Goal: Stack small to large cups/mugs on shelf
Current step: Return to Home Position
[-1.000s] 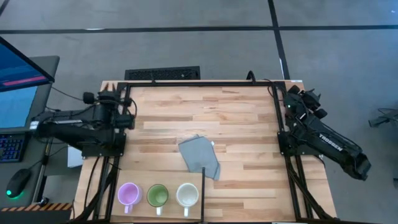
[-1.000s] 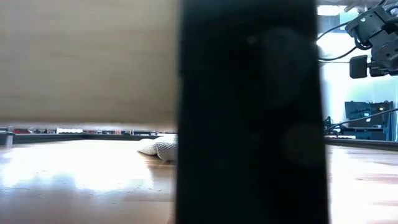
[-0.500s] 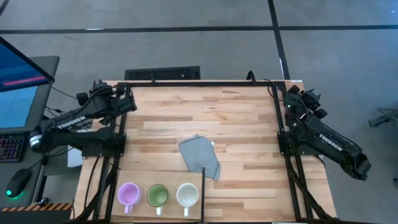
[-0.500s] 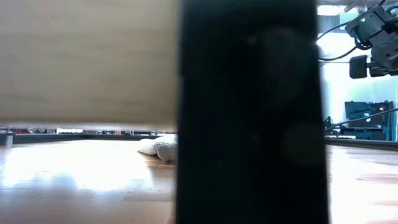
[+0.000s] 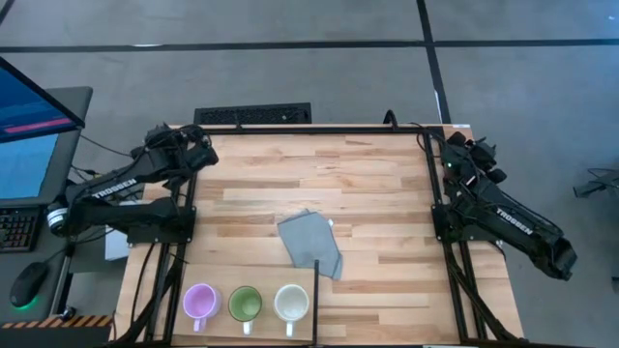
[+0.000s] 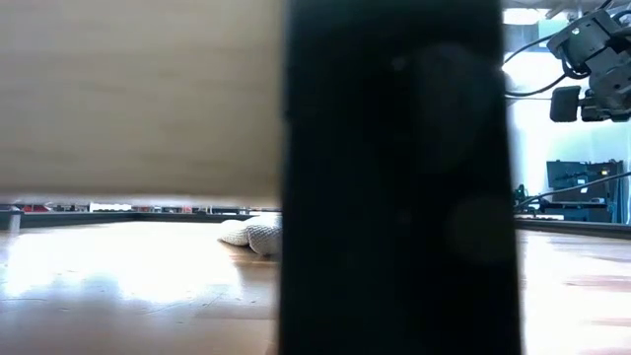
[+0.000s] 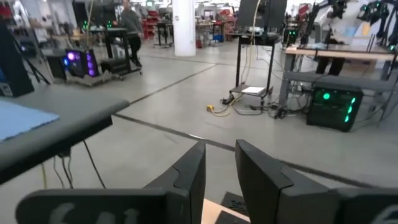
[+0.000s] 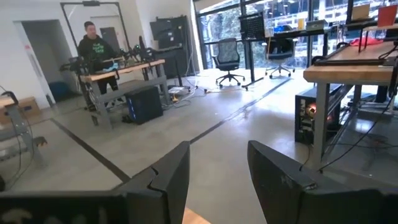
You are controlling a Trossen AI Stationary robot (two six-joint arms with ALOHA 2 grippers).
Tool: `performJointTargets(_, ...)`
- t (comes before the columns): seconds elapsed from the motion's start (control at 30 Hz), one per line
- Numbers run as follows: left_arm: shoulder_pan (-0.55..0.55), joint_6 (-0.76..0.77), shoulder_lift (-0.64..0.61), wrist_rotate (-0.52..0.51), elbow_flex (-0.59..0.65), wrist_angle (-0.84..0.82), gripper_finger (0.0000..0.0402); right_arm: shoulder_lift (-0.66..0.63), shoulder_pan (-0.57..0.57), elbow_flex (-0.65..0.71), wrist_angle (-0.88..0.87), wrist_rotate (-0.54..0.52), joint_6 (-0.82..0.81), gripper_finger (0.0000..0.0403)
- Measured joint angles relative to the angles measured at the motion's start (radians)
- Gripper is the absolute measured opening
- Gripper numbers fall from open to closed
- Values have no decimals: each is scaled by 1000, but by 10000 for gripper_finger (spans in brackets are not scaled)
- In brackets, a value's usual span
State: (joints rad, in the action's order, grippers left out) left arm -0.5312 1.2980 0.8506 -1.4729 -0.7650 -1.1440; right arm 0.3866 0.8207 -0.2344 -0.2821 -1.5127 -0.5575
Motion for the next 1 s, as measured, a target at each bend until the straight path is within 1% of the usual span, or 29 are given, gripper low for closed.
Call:
performJointTargets(0.13,0,-55,29,-1,0,0,78,0,0,0,0,-1,0,182)
performJointTargets(0.2,0,-57,45,-7,0,2,78,0,0,0,0,-1,0,182)
performJointTargets(0.3,0,-39,78,-61,0,10,78,0,0,0,0,11,9,182)
performJointTargets(0.37,0,-82,101,-82,0,13,78,0,0,0,4,48,28,182)
performJointTargets(0.47,0,-133,122,-59,0,19,78,0,0,0,41,95,90,182)
performJointTargets(0.6,0,-133,134,-54,0,20,78,0,0,0,188,172,250,182)
performJointTargets(0.73,2,-129,122,-58,0,21,78,0,13,0,376,319,445,182)
performJointTargets(0.77,2,-129,117,-58,0,21,78,0,25,0,420,372,497,182)
performJointTargets(0.83,4,-149,109,-58,0,24,78,0,59,0,486,509,584,182)
performJointTargets(0.93,6,-190,97,-48,0,65,78,0,123,0,546,721,616,182)
performJointTargets(1.0,12,-253,96,-45,0,122,78,8,169,0,571,788,618,182)
